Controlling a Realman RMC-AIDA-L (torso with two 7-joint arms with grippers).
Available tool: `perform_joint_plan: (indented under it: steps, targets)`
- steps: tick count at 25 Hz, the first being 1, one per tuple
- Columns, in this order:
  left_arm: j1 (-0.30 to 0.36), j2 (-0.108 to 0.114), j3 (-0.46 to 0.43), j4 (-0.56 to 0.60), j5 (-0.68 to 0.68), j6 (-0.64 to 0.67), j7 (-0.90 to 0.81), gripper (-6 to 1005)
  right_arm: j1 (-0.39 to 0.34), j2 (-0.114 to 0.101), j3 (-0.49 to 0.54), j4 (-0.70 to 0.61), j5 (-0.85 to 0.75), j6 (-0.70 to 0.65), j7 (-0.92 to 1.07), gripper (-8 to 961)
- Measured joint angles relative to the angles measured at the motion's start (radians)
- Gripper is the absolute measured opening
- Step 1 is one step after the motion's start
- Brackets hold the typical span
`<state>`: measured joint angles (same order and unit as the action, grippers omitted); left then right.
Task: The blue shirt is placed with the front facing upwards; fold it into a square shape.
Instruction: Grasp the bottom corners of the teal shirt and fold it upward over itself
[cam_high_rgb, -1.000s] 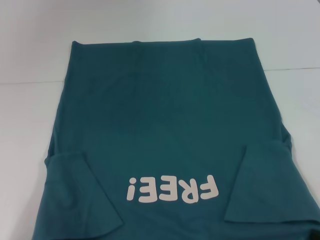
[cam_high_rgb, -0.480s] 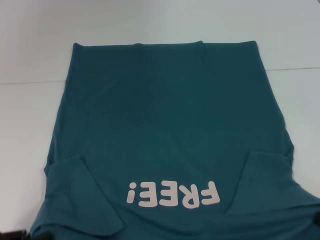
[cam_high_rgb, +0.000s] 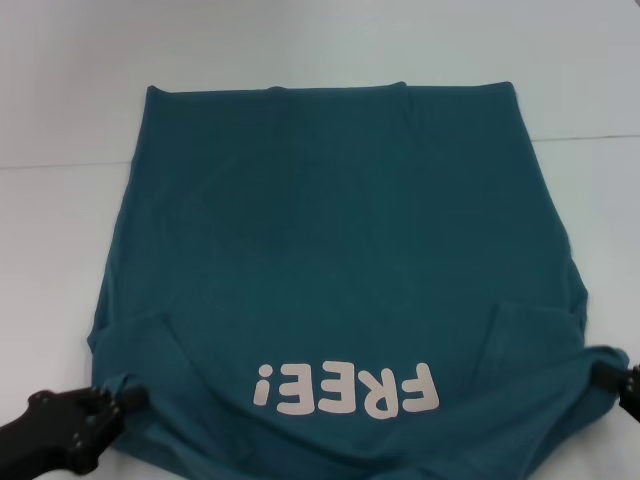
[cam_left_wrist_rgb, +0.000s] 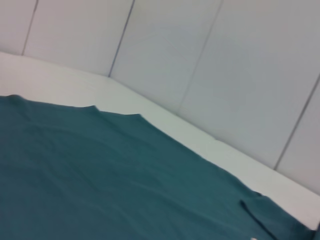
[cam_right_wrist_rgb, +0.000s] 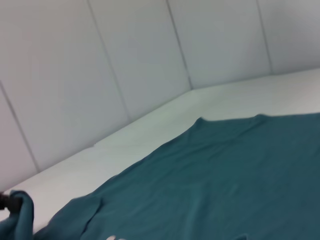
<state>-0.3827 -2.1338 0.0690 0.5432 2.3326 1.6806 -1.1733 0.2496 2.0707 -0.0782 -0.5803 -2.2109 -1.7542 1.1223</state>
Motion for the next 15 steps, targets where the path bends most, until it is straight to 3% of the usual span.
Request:
perform_joint_plan:
  steps: [8, 15]
  targets:
    - [-0.046, -0.006, 0.0, -0.058, -0.097, -0.154, 0.001, 49, 0.051, 0.003, 0.08, 0.041, 0.002, 0.067, -0.01, 114]
    - [-0.07, -0.009, 0.001, -0.081, -0.182, -0.209, 0.01, 50, 0.084, 0.007, 0.105, 0.075, 0.038, 0.128, -0.024, 116]
